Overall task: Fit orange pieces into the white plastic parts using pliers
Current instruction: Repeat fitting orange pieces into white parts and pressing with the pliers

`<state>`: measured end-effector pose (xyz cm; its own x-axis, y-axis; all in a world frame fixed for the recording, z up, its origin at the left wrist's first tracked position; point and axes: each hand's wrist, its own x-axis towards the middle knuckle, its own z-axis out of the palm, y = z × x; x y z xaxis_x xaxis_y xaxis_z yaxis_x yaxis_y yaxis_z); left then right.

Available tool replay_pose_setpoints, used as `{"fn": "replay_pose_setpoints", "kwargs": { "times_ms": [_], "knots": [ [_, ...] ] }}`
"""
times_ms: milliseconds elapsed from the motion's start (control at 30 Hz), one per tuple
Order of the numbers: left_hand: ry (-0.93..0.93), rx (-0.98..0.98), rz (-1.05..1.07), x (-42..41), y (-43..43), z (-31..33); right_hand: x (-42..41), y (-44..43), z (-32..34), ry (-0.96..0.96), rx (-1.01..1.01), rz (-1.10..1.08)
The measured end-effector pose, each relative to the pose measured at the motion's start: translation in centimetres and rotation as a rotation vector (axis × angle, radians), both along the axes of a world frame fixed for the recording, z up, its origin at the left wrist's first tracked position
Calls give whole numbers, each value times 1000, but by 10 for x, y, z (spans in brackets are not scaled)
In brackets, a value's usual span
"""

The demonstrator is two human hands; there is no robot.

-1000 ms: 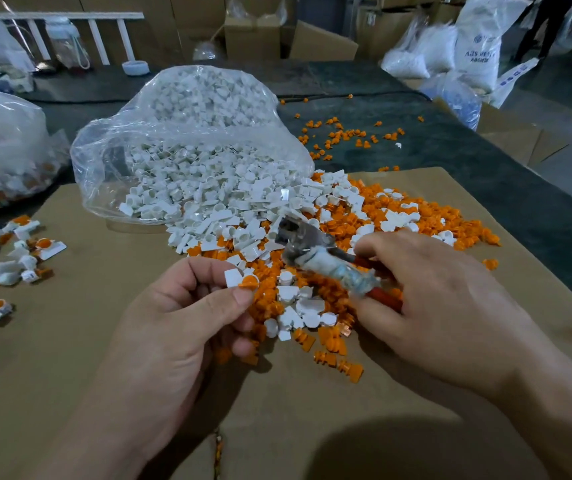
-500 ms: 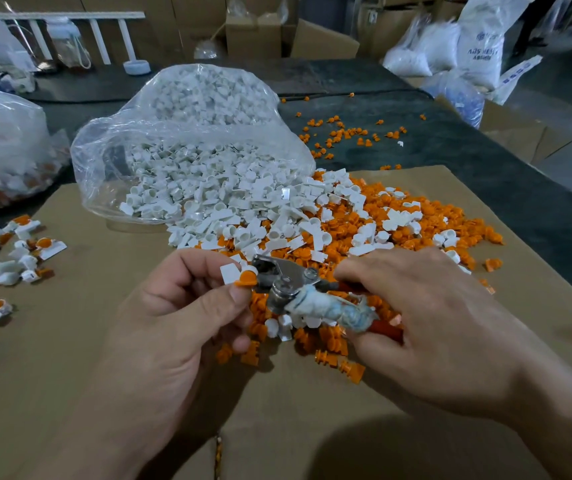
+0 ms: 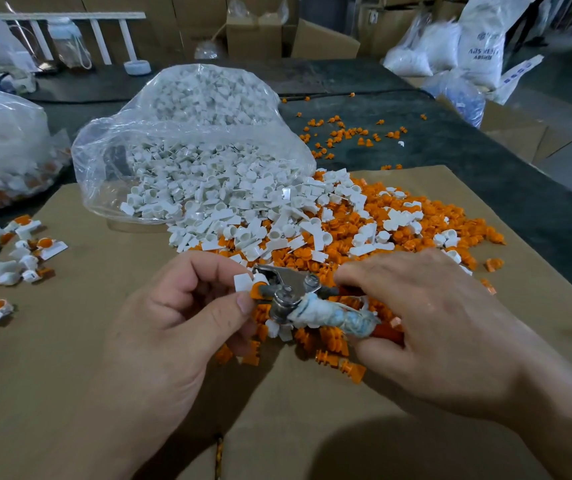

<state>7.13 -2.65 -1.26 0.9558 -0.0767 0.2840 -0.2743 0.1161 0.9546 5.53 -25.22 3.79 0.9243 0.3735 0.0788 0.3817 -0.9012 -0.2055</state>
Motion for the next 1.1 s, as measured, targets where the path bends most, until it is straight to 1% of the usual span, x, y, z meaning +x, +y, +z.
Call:
{"fn": "replay_pose_setpoints", "kwargs": {
  "times_ms": [267,400,667,767,833,933,1000,1100],
  "knots": [
    [-7,30,-13,2,4,-1,0,1,0,13,-11,-26],
    [-4,97,-25,5,8,-4,0,1,2,24,-27,-18],
    [-33,79,-33,3,7,-1,-2,2,4,23,-17,3],
    [-27,-9,-11,1,5,-2,-3,4,4,-39,4,-2],
    [-22,-24,3,0,3,-2,-3,4,1,-61,17,-12],
    [19,-9,83,2,0,-1,0,1,-3,-48,31,-30],
    [59,13,142,4,0,-2,4,-1,-6,-75,21,-55],
    [124,81,169,4,1,-2,8,-4,-10,-111,-51,-121]
  ]
}}
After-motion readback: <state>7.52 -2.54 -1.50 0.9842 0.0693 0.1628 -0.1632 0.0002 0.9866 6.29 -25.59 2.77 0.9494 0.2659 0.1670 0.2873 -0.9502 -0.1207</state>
